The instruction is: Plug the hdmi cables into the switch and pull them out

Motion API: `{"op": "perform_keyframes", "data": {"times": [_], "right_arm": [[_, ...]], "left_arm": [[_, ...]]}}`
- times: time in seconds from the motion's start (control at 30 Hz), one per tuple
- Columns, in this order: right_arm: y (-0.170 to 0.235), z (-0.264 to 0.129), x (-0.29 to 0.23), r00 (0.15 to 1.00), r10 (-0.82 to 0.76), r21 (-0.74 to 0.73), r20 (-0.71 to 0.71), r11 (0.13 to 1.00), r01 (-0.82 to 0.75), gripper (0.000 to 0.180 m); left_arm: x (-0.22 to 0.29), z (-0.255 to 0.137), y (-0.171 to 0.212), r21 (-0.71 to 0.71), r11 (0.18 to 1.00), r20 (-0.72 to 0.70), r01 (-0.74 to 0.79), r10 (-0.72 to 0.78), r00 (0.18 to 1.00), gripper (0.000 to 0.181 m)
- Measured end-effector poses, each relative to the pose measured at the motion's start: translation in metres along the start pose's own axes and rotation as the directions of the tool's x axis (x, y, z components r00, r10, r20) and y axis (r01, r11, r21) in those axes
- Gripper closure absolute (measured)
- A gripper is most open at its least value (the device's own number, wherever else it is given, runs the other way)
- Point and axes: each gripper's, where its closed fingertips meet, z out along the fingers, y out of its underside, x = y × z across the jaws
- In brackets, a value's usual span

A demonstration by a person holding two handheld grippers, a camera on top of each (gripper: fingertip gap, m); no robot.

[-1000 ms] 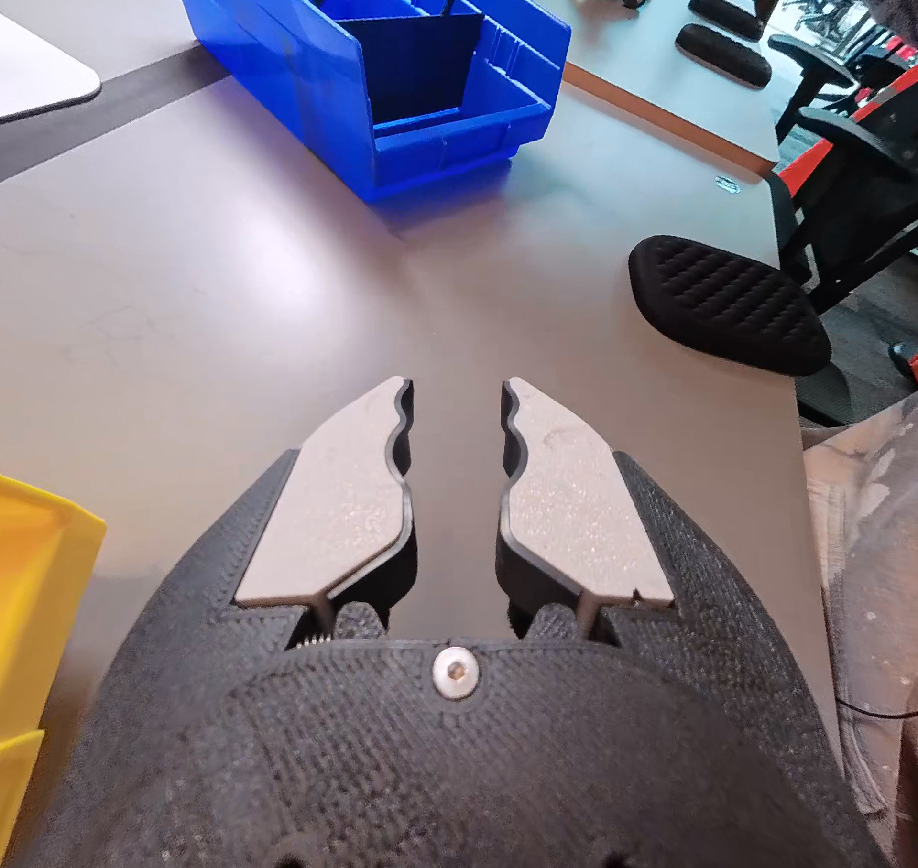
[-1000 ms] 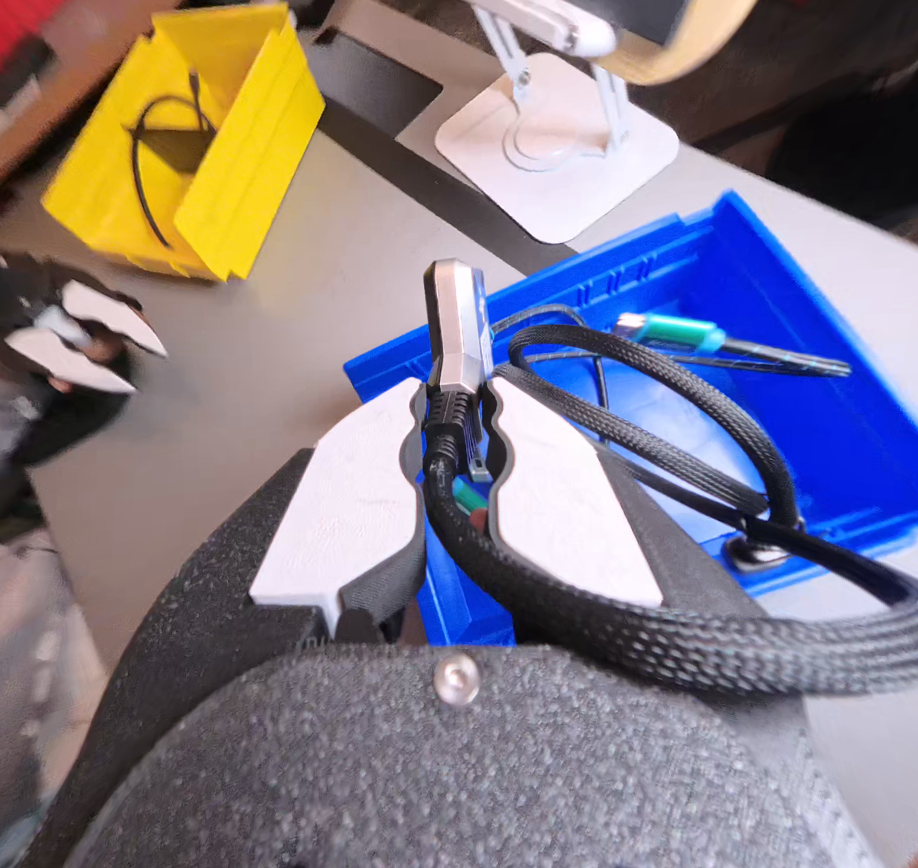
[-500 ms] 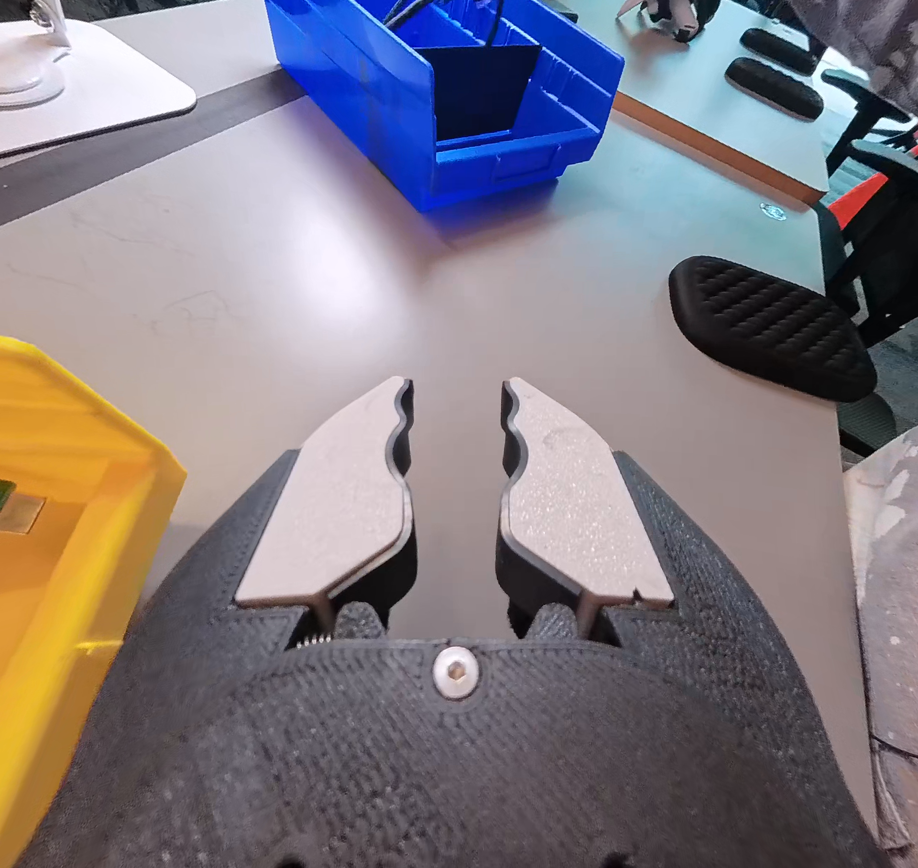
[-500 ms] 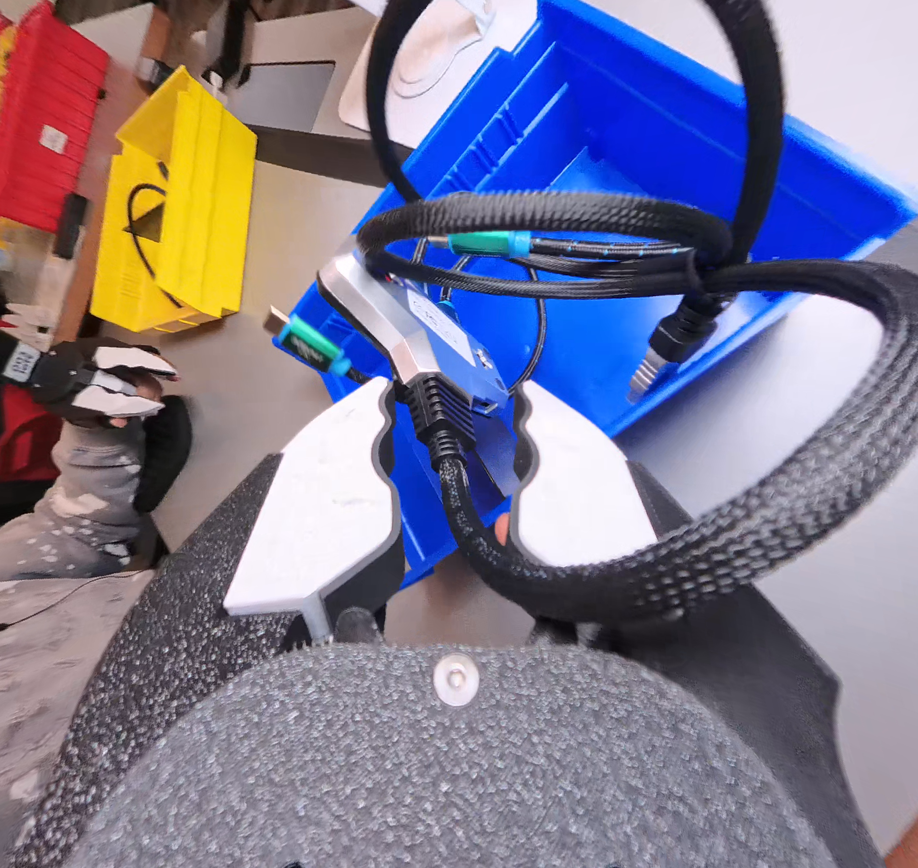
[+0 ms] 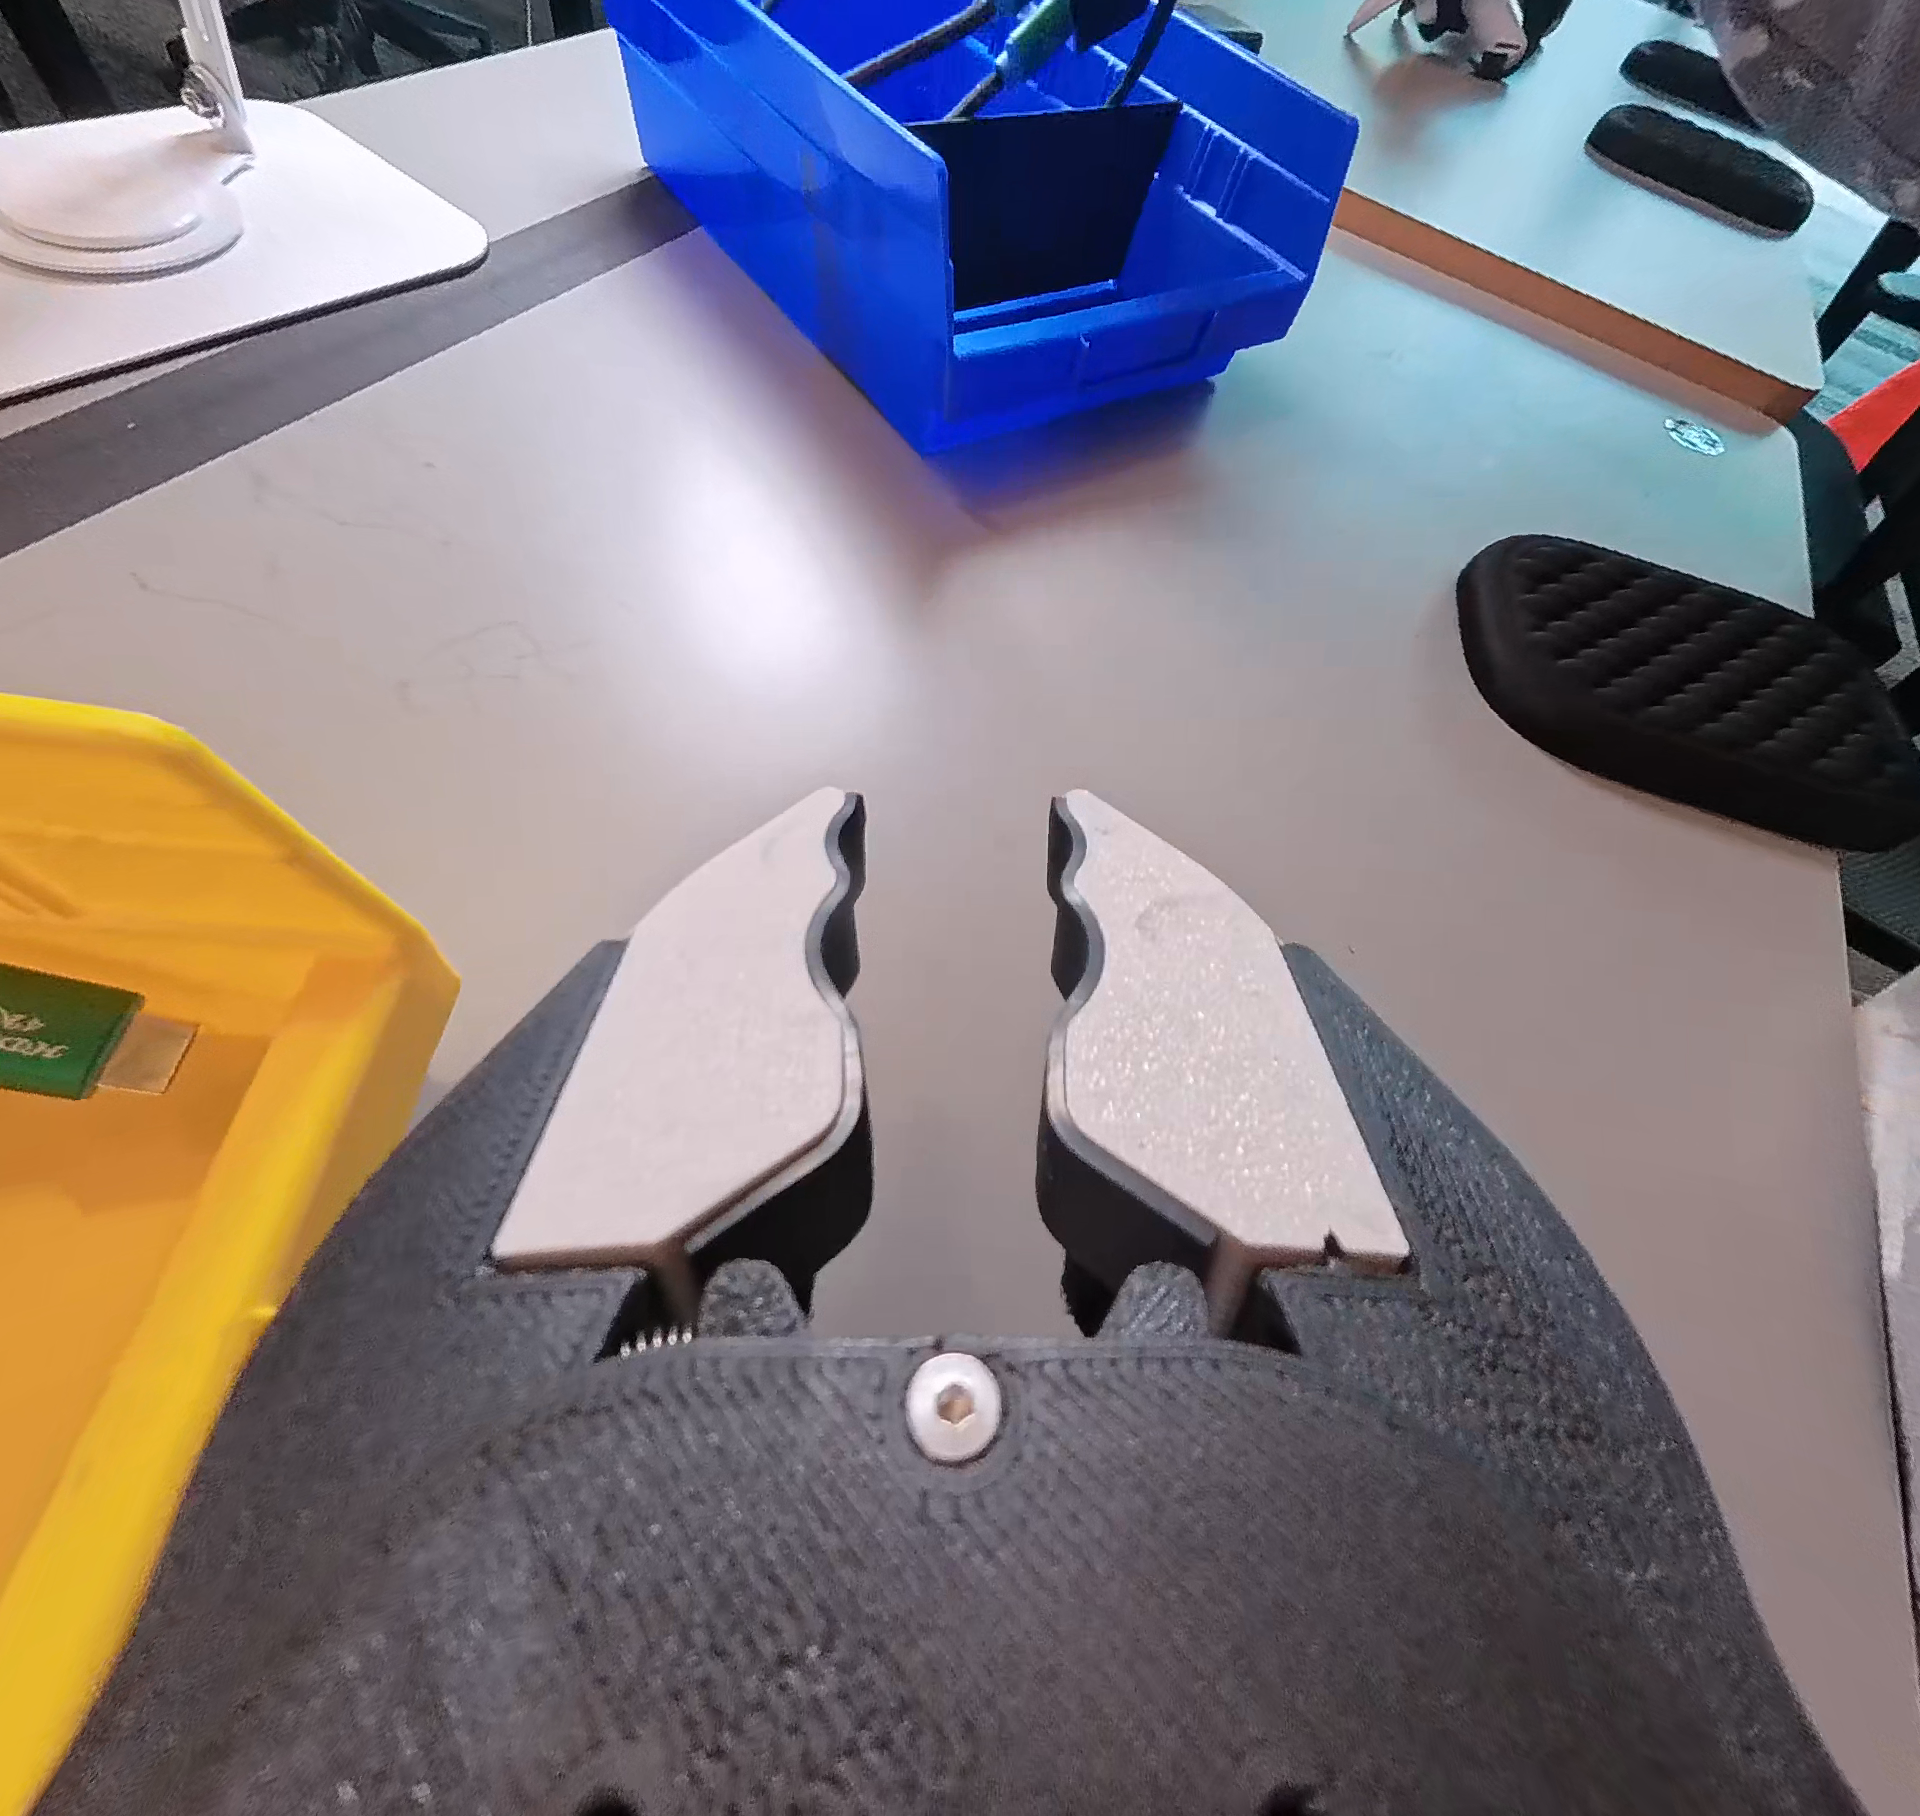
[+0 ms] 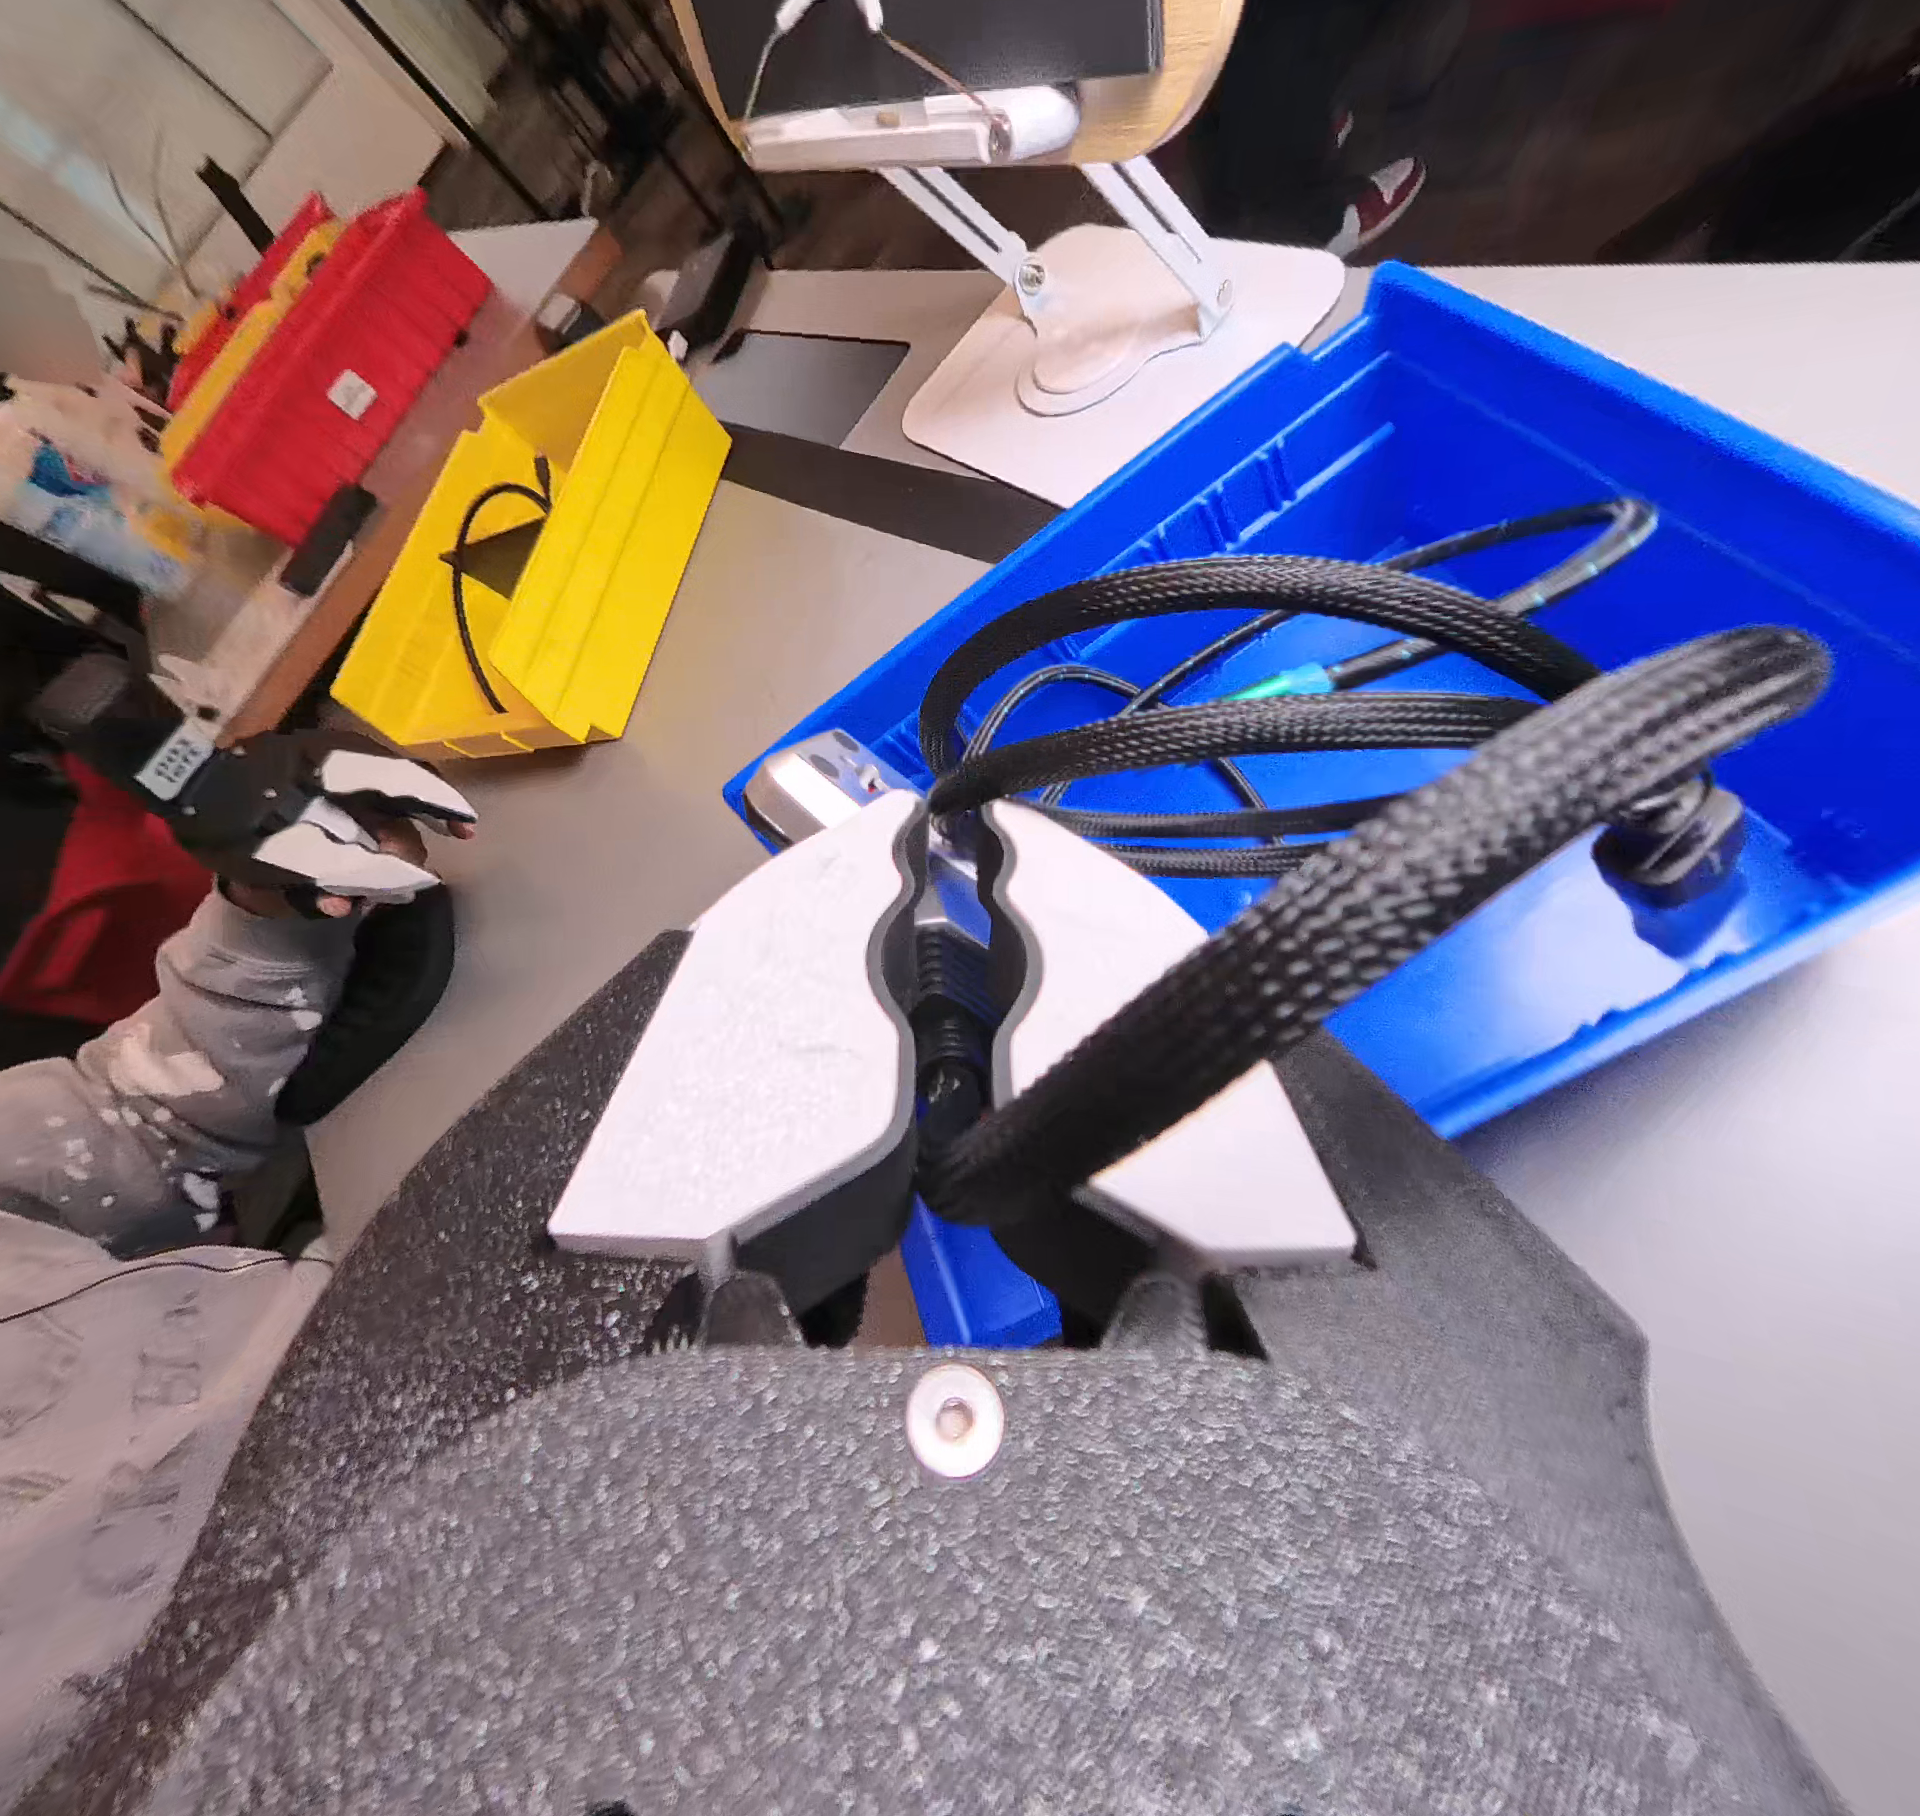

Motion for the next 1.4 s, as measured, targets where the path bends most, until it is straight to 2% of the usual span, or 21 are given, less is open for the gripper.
{"op": "perform_keyframes", "data": {"times": [0.13, 0.3, 0.47, 0.63, 0.77, 0.8, 0.9, 1.03, 1.17, 1.27, 1.4], "right_arm": [[0.006, 0.006, 0.012, 0.993, -0.02, -0.159, -0.117, 0.987, 0.001, 0.169], [0.048, -0.028, 0.026, 0.962, -0.1, -0.294, -0.255, 0.956, 0.022, 0.156], [0.072, -0.068, 0.026, 0.943, -0.097, -0.23, -0.32, 0.973, 0.022, 0.146], [0.054, -0.096, 0.02, 0.88, -0.175, -0.116, -0.441, 0.984, 0.138, 0.139], [0.037, -0.084, 0.023, 0.83, -0.232, -0.1, -0.507, 0.972, 0.211, 0.136], [0.036, -0.078, 0.026, 0.81, -0.26, -0.124, -0.526, 0.965, 0.229, 0.138], [0.04, -0.058, 0.034, 0.772, -0.349, -0.237, -0.531, 0.936, 0.26, 0.162], [0.04, -0.048, 0.041, 0.75, -0.395, -0.298, -0.531, 0.915, 0.271, 0.162], [0.024, -0.062, 0.015, 0.761, -0.373, -0.186, -0.532, 0.927, 0.324, 0.155], [0.002, -0.077, -0.023, 0.78, -0.309, 0.047, -0.545, 0.917, 0.396, 0.15], [-0.01, -0.077, -0.088, 0.828, -0.256, 0.368, -0.499, 0.802, 0.47, 0.148]], "left_arm": [[-0.005, 0.002, 0.002, 0.005, 1.0, 0.018, 0.025, -0.025, 1.0, 0.146], [-0.016, -0.007, -0.005, 0.054, 0.998, 0.069, 0.025, -0.029, 0.997, 0.146], [-0.028, -0.021, -0.019, 0.138, 0.99, 0.117, 0.032, -0.048, 0.992, 0.146], [-0.04, -0.036, -0.029, 0.215, 0.976, 0.171, 0.034, -0.072, 0.983, 0.146], [-0.047, -0.045, -0.034, 0.257, 0.965, 0.197, 0.046, -0.099, 0.975, 0.146], [-0.049, -0.047, -0.035, 0.264, 0.963, 0.204, 0.046, -0.102, 0.974, 0.146], [-0.051, -0.05, -0.034, 0.272, 0.962, 0.226, 0.04, -0.105, 0.968, 0.146], [-0.054, -0.055, -0.033, 0.279, 0.96, 0.248, 0.033, -0.105, 0.963, 0.146], [-0.059, -0.064, -0.035, 0.296, 0.955, 0.273, 0.023, -0.107, 0.956, 0.146], [-0.064, -0.072, -0.036, 0.314, 0.949, 0.286, 0.023, -0.118, 0.951, 0.146], [-0.069, -0.082, -0.038, 0.333, 0.943, 0.306, 0.018, -0.126, 0.944, 0.146]]}}
